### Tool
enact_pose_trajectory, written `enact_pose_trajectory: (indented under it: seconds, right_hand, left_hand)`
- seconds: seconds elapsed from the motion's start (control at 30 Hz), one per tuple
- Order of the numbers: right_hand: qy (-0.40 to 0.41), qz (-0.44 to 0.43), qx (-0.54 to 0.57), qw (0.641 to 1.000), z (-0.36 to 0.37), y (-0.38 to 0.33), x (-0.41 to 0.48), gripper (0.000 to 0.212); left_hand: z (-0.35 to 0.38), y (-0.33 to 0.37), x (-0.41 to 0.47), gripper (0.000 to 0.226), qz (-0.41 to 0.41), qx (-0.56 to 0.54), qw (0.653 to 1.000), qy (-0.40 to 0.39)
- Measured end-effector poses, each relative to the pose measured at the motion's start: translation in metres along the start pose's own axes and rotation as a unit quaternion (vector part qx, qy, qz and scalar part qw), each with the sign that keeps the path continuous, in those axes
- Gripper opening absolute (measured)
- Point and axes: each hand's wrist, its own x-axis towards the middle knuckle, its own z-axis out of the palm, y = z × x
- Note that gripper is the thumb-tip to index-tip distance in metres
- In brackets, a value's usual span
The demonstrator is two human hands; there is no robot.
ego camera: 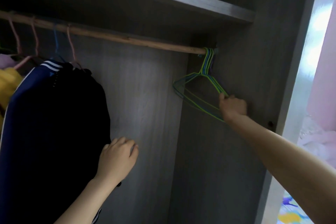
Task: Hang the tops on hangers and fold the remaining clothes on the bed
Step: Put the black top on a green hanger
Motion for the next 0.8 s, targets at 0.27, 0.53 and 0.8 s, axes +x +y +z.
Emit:
enact_pose_trajectory:
  seconds: [0.27,0.53,0.8]
  right_hand:
    - [0.031,-0.013,0.055,0.998,-0.012,0.008,0.003,0.034]
    - [0.064,-0.029,0.054,0.996,-0.023,0.008,-0.001,0.028]
    - [0.141,-0.027,0.160,0.977,-0.023,-0.004,0.006,0.022]
  left_hand:
    - [0.008,0.010,-0.011,0.048,-0.019,-0.067,0.997,0.027]
    - [0.019,0.027,-0.014,0.035,-0.036,-0.116,0.992,0.017]
    - [0.029,0.029,-0.014,0.032,-0.024,-0.105,0.994,0.019]
